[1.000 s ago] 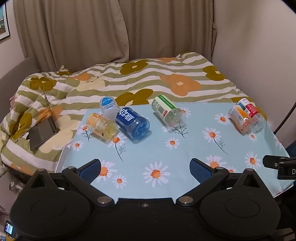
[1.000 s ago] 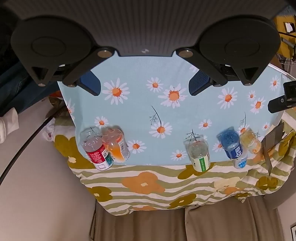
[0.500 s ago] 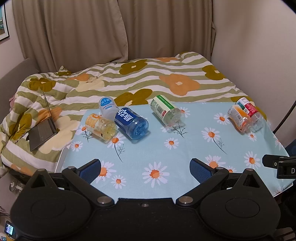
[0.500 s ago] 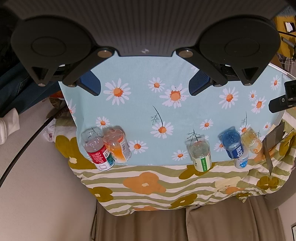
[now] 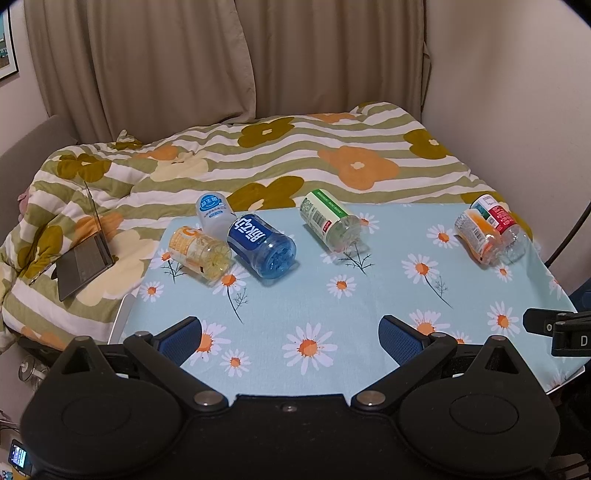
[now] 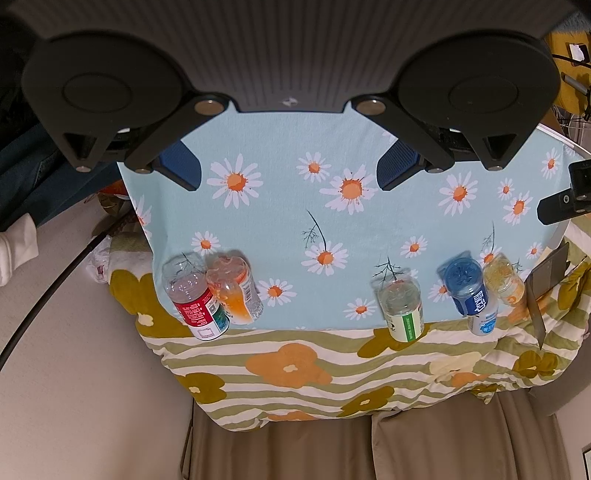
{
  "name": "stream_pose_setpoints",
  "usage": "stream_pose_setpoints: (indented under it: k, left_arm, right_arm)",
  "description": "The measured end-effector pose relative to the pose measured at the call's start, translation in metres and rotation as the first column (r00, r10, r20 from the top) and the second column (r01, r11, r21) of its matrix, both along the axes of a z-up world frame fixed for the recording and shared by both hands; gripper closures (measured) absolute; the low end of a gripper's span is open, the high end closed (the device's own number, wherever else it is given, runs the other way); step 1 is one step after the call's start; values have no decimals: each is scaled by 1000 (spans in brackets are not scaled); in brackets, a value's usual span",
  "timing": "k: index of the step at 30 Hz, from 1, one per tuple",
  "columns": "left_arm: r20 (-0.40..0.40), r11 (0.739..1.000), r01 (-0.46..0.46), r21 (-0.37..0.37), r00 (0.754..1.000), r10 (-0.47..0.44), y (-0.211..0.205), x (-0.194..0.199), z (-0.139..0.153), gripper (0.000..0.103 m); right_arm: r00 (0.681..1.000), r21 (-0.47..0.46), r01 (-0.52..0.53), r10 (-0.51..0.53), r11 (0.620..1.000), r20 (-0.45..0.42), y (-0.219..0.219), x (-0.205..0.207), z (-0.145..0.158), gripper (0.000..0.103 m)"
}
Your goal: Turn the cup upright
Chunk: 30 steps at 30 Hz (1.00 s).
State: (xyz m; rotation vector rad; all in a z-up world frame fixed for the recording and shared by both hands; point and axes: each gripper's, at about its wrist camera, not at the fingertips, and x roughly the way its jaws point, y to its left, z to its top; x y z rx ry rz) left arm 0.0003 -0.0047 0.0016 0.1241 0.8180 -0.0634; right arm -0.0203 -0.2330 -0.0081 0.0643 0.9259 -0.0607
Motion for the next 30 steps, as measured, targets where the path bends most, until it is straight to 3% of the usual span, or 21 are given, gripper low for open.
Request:
stream_pose_setpoints:
  k: [30]
  left_arm:
    - [-12, 1000, -9, 8, 1000, 9, 3, 10, -2, 0]
  right_arm:
    - [1000, 4, 1, -1, 1000, -15, 0, 8, -8, 0]
